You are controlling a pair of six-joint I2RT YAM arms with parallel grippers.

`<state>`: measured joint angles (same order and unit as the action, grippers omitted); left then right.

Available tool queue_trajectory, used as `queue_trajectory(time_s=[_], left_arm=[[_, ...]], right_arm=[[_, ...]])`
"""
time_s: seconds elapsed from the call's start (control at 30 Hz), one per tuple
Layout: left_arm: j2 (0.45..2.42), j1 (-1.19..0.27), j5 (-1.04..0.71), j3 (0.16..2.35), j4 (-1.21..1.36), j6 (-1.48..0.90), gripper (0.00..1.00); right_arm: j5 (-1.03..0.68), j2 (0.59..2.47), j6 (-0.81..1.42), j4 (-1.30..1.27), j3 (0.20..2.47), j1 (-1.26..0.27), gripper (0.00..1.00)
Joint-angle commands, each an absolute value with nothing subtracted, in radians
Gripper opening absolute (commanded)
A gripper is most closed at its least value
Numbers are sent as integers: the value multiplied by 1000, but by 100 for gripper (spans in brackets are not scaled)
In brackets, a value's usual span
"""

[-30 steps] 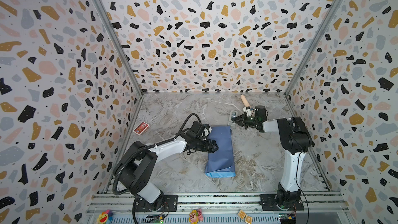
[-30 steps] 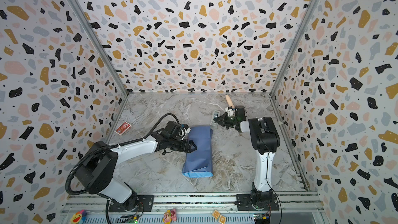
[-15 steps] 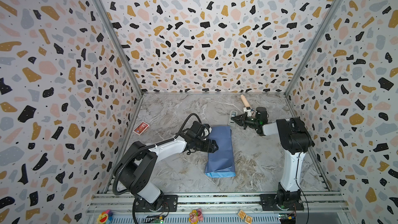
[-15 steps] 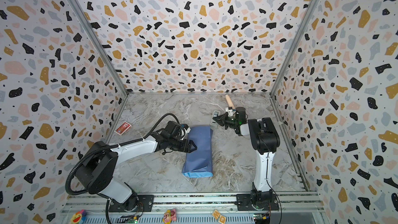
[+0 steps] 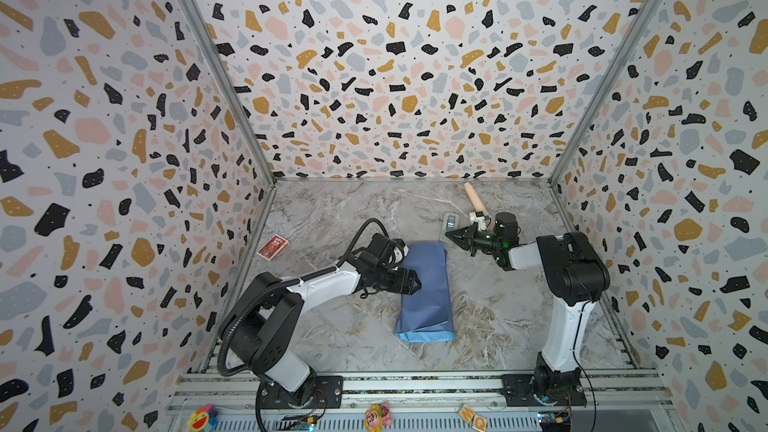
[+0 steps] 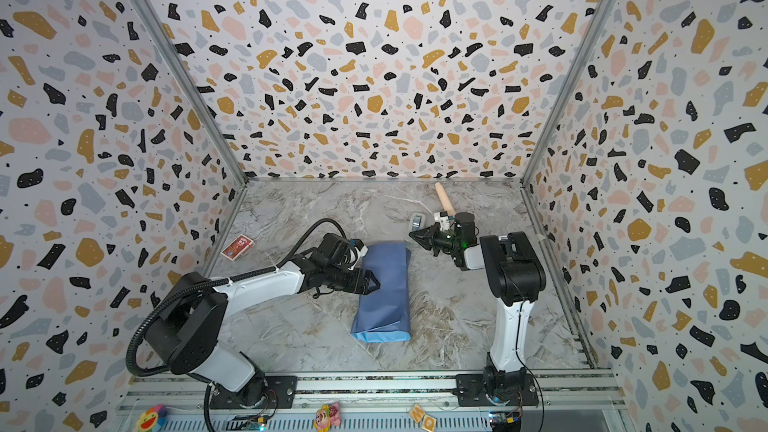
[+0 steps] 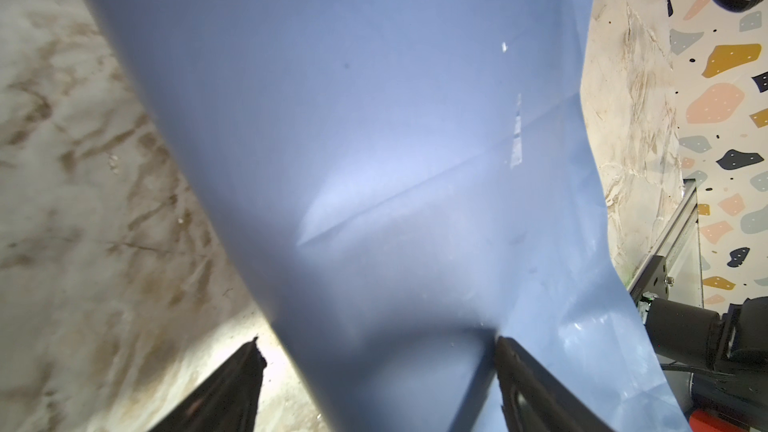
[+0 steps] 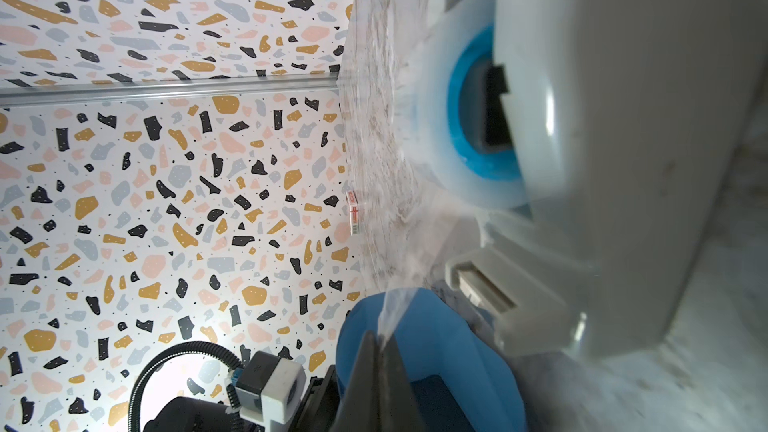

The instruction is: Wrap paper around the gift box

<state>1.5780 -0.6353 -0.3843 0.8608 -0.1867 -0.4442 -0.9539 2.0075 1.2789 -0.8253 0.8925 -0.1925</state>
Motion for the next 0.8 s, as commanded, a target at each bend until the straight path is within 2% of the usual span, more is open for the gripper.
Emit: queue_trajectory(time_s=[0.0, 0.77], left_arm=[[1641, -635, -248, 823, -295, -422, 87], [1646, -635, -253, 832, -300, -422, 87]], right_arm=[[-1008, 1959, 1273, -854, 876, -214, 0], [-934, 2065, 1108, -685, 865, -192, 0]])
